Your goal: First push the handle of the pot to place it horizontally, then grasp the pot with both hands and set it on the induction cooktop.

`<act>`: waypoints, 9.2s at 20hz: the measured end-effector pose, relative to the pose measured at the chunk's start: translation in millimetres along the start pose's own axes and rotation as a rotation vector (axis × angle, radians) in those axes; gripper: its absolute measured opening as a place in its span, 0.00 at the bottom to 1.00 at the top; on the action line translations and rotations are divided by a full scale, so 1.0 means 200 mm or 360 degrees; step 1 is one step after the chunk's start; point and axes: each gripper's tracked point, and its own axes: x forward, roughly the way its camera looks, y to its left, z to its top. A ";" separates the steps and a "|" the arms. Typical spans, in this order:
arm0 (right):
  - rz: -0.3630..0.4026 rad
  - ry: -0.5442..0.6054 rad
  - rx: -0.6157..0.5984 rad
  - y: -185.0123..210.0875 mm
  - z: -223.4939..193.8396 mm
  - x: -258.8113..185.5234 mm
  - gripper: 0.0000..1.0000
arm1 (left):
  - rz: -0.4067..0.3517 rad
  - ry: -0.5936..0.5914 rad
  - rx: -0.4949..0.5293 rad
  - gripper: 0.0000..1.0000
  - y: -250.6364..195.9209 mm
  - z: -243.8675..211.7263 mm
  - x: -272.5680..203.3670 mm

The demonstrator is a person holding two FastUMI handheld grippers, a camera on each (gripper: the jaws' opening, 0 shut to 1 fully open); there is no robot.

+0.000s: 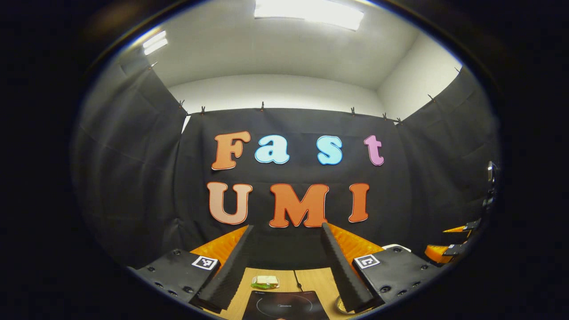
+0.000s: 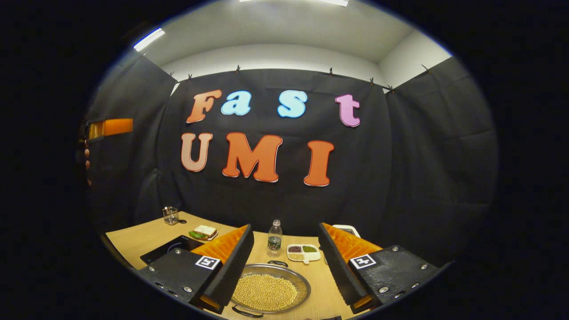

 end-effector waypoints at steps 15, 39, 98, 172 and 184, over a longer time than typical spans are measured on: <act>0.0643 0.1007 0.0146 0.56 -1.03 -0.05 0.26 | 0.0004 0.0231 0.0085 0.98 -0.04 -0.19 0.03; 0.0855 0.1557 0.0491 0.85 -1.52 -0.13 0.00 | -0.0018 0.0447 0.0129 0.94 -0.02 -0.50 -0.01; -0.0441 0.1452 0.0408 -0.80 -1.73 0.56 0.02 | -0.0090 0.0638 0.0015 0.99 -0.08 -1.03 0.35; -0.0181 0.1099 0.0212 -0.30 -1.15 0.58 0.61 | -0.0025 0.1364 -0.0105 0.68 -0.64 -2.28 0.43; 0.0044 0.1032 0.0131 0.33 -0.98 0.64 0.61 | 0.0194 0.1324 -0.0136 0.71 0.04 -2.10 0.29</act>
